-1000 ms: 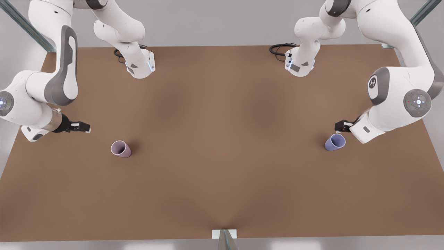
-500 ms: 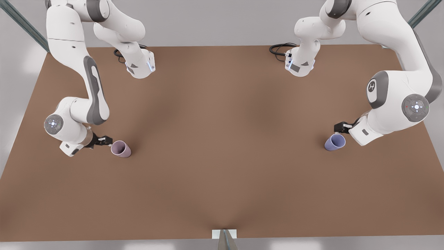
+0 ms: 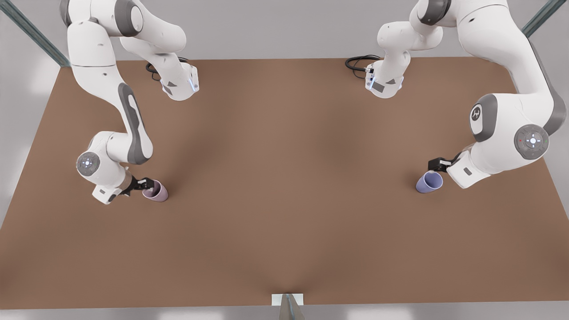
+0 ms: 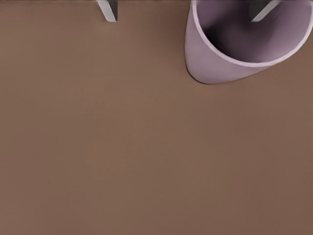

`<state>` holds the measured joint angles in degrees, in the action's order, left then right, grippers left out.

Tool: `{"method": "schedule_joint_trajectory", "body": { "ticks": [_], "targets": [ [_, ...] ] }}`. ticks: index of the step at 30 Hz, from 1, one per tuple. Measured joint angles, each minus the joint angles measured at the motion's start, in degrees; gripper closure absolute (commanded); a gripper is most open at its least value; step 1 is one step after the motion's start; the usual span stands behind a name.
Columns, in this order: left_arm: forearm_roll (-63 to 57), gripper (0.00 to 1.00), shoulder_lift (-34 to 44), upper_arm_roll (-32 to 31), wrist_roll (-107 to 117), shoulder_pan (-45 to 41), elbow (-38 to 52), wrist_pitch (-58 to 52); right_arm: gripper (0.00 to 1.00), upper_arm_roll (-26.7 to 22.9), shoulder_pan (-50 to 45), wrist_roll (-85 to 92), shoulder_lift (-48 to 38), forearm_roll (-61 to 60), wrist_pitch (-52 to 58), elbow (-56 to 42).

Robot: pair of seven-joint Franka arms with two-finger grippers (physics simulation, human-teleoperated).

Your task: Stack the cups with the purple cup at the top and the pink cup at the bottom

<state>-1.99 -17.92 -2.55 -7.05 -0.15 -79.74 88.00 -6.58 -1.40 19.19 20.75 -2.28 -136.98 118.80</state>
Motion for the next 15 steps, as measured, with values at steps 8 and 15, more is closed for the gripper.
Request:
{"method": "schedule_joint_trajectory", "body": {
  "ticks": [8, 15],
  "targets": [
    [0.0, 0.0, -0.2, 0.0, -0.1, 0.2, 0.0, 0.1, 0.47, 0.1, 0.3, 1.2, 1.3, -0.4, -2.5, 2.0],
    [0.0, 0.0, -0.5, 0.1, -0.2, 0.3, 0.0, 0.1, 0.79, 0.2, 0.0, 2.2, 1.3, -3.4, -3.5, 3.0]
  ]
}}
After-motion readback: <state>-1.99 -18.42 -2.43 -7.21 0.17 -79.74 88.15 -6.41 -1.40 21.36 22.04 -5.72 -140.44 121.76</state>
